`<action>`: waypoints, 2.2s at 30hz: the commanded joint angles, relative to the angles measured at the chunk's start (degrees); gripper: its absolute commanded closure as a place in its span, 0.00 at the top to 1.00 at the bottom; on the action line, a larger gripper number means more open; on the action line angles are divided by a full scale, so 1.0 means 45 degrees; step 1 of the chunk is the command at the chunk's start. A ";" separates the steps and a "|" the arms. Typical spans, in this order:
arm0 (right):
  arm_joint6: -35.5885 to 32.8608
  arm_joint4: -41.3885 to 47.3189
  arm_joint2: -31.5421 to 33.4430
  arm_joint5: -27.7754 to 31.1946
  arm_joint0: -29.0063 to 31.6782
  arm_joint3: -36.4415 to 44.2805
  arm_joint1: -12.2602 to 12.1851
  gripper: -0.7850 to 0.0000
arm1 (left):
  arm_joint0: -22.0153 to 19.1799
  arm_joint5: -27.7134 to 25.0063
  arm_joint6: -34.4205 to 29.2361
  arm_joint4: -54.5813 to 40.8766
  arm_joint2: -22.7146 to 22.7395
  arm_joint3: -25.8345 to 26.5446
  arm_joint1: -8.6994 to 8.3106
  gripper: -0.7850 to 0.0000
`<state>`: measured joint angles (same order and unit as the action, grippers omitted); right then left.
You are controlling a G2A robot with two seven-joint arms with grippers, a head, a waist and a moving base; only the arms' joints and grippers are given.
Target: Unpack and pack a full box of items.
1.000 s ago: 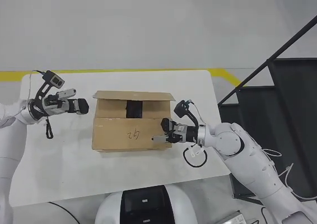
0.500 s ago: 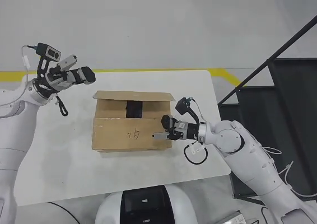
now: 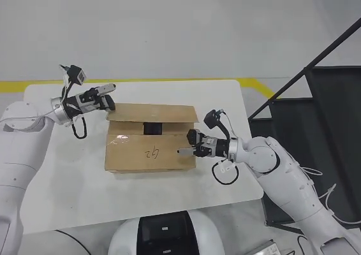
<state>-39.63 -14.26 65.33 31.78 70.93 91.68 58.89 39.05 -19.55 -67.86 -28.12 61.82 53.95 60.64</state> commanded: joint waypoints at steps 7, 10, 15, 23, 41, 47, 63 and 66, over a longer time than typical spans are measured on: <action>0.0134 -0.0377 -0.0064 -0.0223 0.0043 0.0031 0.0002 1.00 | 0.0792 0.0672 -0.2457 0.0086 0.0568 0.0840 -0.0408 1.00; 0.0381 -0.0712 -0.0107 -0.0517 0.0028 0.0037 0.0022 1.00 | 0.1122 0.0867 -0.2621 0.0335 0.0695 0.1186 -0.0518 1.00; 0.0758 -0.1124 -0.0065 -0.0796 0.0138 0.0118 0.0026 1.00 | 0.1425 0.1264 -0.2742 0.0486 0.0782 0.1627 -0.0609 1.00; 0.0888 -0.1126 0.0058 -0.0766 0.0283 0.0102 0.0008 1.00 | 0.1719 0.2202 -0.2820 0.0905 0.0704 0.2219 -0.0707 1.00; 0.1866 -0.0827 0.2620 -0.0297 0.2586 0.0644 -0.0438 1.00 | 0.1728 0.2329 -0.2540 0.1026 0.0547 0.2414 -0.0698 1.00; 0.0354 0.0767 0.2522 0.0508 0.3269 0.0257 -0.0531 1.00 | 0.1728 0.2329 -0.2540 0.1026 0.0547 0.2414 -0.0698 1.00; 0.0912 0.2030 0.0340 0.0066 0.1457 -0.2588 0.0028 1.00 | 0.1728 0.2329 -0.2540 0.1026 0.0547 0.2414 -0.0698 1.00; 0.1076 0.2529 -0.0055 0.0473 0.0904 -0.3151 0.0189 1.00 | 0.1728 0.2329 -0.2540 0.1026 0.0547 0.2414 -0.0698 1.00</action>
<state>-34.98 -3.47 65.45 33.41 75.64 78.18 59.59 46.82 -9.07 -79.29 -23.50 64.28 64.81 57.50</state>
